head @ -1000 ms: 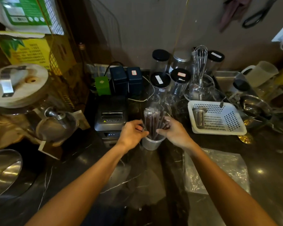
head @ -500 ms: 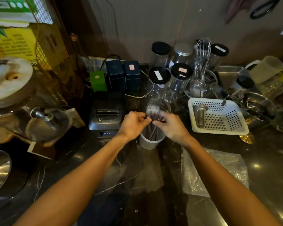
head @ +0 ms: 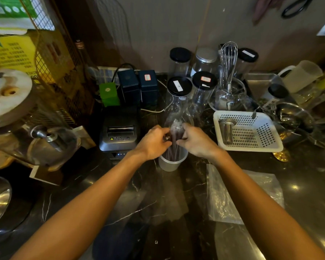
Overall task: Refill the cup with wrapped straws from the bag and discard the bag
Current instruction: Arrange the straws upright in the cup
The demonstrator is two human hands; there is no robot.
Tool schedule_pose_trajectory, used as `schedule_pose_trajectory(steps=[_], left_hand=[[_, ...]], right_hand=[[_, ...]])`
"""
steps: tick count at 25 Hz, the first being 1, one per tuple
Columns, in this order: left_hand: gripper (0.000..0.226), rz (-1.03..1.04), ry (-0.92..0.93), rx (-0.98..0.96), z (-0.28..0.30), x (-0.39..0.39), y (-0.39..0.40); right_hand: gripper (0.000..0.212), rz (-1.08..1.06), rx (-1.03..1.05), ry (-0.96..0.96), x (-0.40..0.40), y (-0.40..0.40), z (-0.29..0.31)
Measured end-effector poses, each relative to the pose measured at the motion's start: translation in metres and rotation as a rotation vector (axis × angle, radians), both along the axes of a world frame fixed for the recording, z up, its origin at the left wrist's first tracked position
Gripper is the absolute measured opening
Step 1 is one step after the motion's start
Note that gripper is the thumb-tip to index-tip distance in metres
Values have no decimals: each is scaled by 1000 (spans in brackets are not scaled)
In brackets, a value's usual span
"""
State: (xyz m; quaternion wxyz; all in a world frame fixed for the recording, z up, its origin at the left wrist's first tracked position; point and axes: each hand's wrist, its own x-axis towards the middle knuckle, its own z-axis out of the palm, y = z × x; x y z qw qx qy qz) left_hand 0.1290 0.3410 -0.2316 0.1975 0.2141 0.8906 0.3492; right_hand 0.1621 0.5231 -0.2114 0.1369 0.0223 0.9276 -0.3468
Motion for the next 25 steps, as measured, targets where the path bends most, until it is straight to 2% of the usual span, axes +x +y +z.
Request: schedule_pose_trajectory(steps=[4,8,13,16,18,22,25], left_hand=[[37,169,-9,100,-8,5,-3],[23,209,5,177,-6,10,-1],[33,209,29,260,13,3,1],[43,139,-20,233,13,5,5],[50,174,19,142,5,6,8],[32,202,61,67,-7,10,12],[23,124,47,36,0,8,8]], right_hand=[[12,-174,-151,69,10,3,-18],[28,-181,-124,146,17,3,-21],[27,-173,-130,169,9,5,-6],[18,-200,-148,110,7,2,-4],[13,-203,-121,71,9,-3,-9],[18,-119,-58,92,15,-1,-13],[8,-68,-65,91,16,3,-12]])
